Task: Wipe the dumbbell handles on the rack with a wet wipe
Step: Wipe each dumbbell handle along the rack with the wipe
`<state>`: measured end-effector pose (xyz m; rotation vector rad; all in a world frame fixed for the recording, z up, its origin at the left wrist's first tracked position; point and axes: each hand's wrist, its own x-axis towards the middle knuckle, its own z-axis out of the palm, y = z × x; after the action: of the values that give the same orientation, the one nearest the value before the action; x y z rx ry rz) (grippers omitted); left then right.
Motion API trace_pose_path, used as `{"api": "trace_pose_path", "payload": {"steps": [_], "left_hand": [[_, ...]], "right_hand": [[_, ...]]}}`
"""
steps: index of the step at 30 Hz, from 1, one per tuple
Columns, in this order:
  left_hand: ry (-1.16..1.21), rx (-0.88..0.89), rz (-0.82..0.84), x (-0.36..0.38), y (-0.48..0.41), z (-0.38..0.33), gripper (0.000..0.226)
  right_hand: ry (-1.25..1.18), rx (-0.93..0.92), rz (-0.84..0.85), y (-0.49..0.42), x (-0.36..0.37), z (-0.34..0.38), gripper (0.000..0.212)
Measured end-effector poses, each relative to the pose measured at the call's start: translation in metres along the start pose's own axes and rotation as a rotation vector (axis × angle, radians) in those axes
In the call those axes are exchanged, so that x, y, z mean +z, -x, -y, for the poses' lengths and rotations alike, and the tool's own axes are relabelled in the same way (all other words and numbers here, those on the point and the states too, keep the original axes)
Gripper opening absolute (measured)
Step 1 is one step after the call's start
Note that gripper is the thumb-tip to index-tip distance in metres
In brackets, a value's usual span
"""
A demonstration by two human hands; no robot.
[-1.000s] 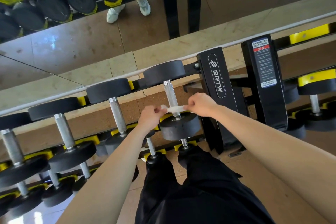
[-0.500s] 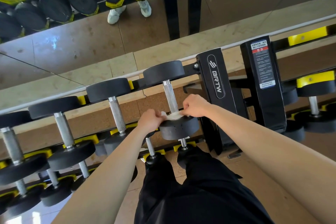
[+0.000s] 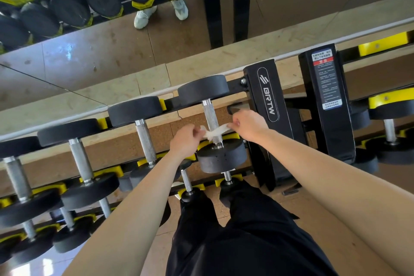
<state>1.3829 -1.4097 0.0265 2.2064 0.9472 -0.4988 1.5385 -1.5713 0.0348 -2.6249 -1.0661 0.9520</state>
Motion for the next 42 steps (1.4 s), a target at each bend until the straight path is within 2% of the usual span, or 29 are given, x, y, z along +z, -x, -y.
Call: {"api": "trace_pose_path", "payload": {"steps": [2,4,7,8,10,12,14,17,19,21,23,25,27,30,32,34,38,40,42], "left_hand": [[0.007,-0.125,-0.158,-0.002,0.001,0.006,0.026],[0.056,-0.172,-0.192,0.000,0.000,0.009,0.027],[0.138,0.021,-0.034,-0.001,0.000,0.000,0.022],[0.145,0.067,-0.037,-0.002,0.000,-0.004,0.020],[0.150,0.026,-0.195,-0.007,-0.007,-0.009,0.020],[0.223,-0.189,-0.345,-0.010,-0.017,-0.011,0.023],[0.325,-0.319,-0.344,-0.008,-0.026,-0.013,0.027],[0.431,-0.186,-0.244,-0.001,-0.027,-0.030,0.028],[0.486,-0.144,-0.259,0.002,-0.026,-0.035,0.026],[0.480,-0.248,-0.319,0.000,-0.027,-0.029,0.029],[0.473,-0.368,-0.306,0.000,-0.026,-0.017,0.029],[0.480,-0.337,-0.185,0.004,-0.027,-0.014,0.030],[0.475,-0.246,-0.069,0.006,-0.025,-0.017,0.035],[0.477,-0.199,-0.071,0.002,-0.017,-0.012,0.035],[0.408,-0.246,-0.071,0.000,-0.011,0.000,0.033],[0.315,-0.281,0.004,0.001,-0.007,0.012,0.029],[0.326,-0.136,0.220,0.000,0.002,0.003,0.017],[0.323,-0.070,0.213,-0.003,0.003,-0.001,0.018],[0.221,-0.138,0.120,-0.003,-0.001,0.004,0.027]], "right_hand": [[-0.036,-0.099,-0.011,0.003,0.007,0.014,0.033],[-0.063,-0.139,-0.097,0.000,0.011,0.022,0.032],[-0.065,-0.044,-0.318,-0.013,0.006,0.007,0.030],[-0.066,0.001,-0.367,-0.015,0.005,0.002,0.030],[-0.091,0.047,-0.401,-0.019,0.009,0.008,0.034],[-0.152,0.025,-0.381,-0.021,0.013,0.028,0.038],[-0.205,0.031,-0.372,-0.025,0.011,0.043,0.039],[-0.291,0.260,-0.329,-0.036,0.005,0.039,0.041],[-0.372,0.345,-0.289,-0.038,0.008,0.038,0.042],[-0.470,0.278,-0.260,-0.037,0.012,0.048,0.040],[-0.521,0.180,-0.249,-0.034,0.014,0.054,0.043],[-0.463,0.127,-0.239,-0.028,0.009,0.047,0.045],[-0.379,0.153,-0.182,-0.022,0.002,0.030,0.042],[-0.348,0.160,-0.112,-0.014,0.001,0.015,0.040],[-0.366,0.068,-0.066,-0.010,0.005,0.020,0.036],[-0.357,-0.007,-0.023,-0.004,0.008,0.025,0.035],[-0.309,0.104,-0.058,0.000,0.003,-0.001,0.036],[-0.285,0.154,-0.051,0.004,0.004,-0.013,0.035],[-0.278,0.081,0.072,0.009,0.010,-0.005,0.032]]}}
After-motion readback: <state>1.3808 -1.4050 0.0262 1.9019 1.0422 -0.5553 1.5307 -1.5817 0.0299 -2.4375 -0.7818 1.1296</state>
